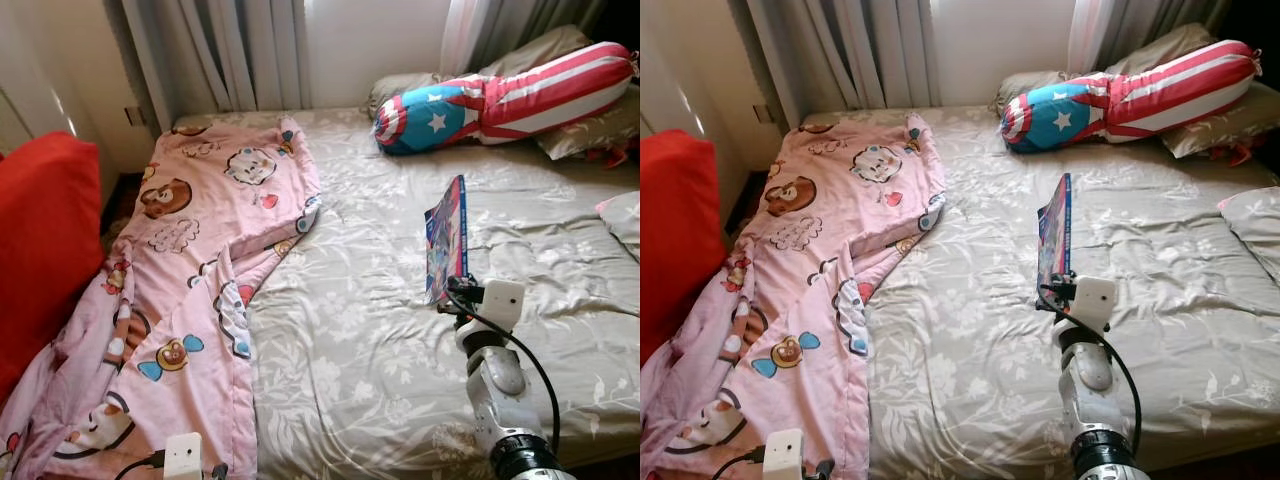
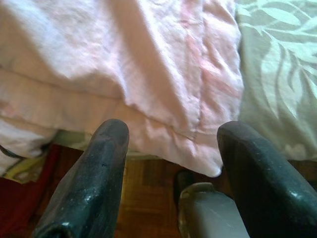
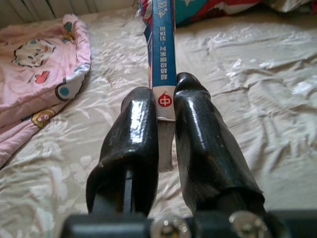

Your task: Clean up the room

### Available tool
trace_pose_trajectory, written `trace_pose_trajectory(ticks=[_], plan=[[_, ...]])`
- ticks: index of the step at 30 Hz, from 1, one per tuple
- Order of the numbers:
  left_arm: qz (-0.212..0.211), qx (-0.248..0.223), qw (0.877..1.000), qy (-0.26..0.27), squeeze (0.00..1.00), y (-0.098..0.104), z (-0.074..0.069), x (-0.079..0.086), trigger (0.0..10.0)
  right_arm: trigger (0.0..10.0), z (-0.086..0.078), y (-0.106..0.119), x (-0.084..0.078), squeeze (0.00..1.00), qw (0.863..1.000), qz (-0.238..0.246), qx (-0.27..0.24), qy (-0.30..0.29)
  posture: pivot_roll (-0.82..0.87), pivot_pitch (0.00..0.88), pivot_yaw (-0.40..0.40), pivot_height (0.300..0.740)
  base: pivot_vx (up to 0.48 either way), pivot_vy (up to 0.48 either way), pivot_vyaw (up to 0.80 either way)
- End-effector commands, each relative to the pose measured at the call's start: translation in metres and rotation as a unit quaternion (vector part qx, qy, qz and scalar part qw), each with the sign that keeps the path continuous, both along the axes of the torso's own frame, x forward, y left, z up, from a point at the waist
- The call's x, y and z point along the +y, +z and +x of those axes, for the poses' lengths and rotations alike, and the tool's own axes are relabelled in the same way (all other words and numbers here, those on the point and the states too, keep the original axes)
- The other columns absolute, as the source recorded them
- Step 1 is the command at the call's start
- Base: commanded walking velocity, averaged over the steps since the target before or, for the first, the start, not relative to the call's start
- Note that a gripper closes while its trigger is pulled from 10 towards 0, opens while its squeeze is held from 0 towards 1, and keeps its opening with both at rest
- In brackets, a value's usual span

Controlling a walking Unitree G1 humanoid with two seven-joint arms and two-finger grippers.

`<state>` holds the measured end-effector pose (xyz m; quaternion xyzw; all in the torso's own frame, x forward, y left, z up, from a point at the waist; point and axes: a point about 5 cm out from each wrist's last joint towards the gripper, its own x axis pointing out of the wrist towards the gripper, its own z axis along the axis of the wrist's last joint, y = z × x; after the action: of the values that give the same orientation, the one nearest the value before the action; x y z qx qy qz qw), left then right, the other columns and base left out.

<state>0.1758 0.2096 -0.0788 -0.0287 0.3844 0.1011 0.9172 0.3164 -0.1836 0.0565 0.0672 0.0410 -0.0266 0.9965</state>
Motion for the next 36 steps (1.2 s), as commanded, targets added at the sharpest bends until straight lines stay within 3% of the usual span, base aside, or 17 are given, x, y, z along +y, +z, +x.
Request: trace_pose_trajectory(ticks=[1,8,20,36], plan=[[0.007,0.004,1.0,0.008,0.0,-0.0012,-0.0062,0.0071,10.0,10.0,0.0078,0.0133,0.0089,0.0,0.999,-0.01,-0.034,0.021,0.01,0.008,0.012,0.726,0.0,0.0,-0.72],[0.012,0.005,1.0,0.006,0.0,-0.001,-0.0082,0.0113,10.0,10.0,0.0046,0.012,0.0095,0.0,0.999,-0.003,-0.042,0.008,-0.02,0.001,0.044,0.726,0.0,0.0,-0.2],[0.015,0.001,1.0,-0.005,0.0,0.0003,-0.0047,0.0097,10.0,10.0,-0.0014,0.0057,0.0037,0.0,0.999,-0.007,-0.034,-0.003,-0.03,0.02,0.046,0.726,0.0,-0.37,0.0],[0.015,0.004,1.0,-0.013,0.0,0.0002,-0.0041,0.0087,10.0,10.0,0.0003,0.0056,0.0097,0.0,0.999,-0.007,-0.034,0.004,-0.03,0.0,0.051,0.726,0.0,-0.365,0.0]])
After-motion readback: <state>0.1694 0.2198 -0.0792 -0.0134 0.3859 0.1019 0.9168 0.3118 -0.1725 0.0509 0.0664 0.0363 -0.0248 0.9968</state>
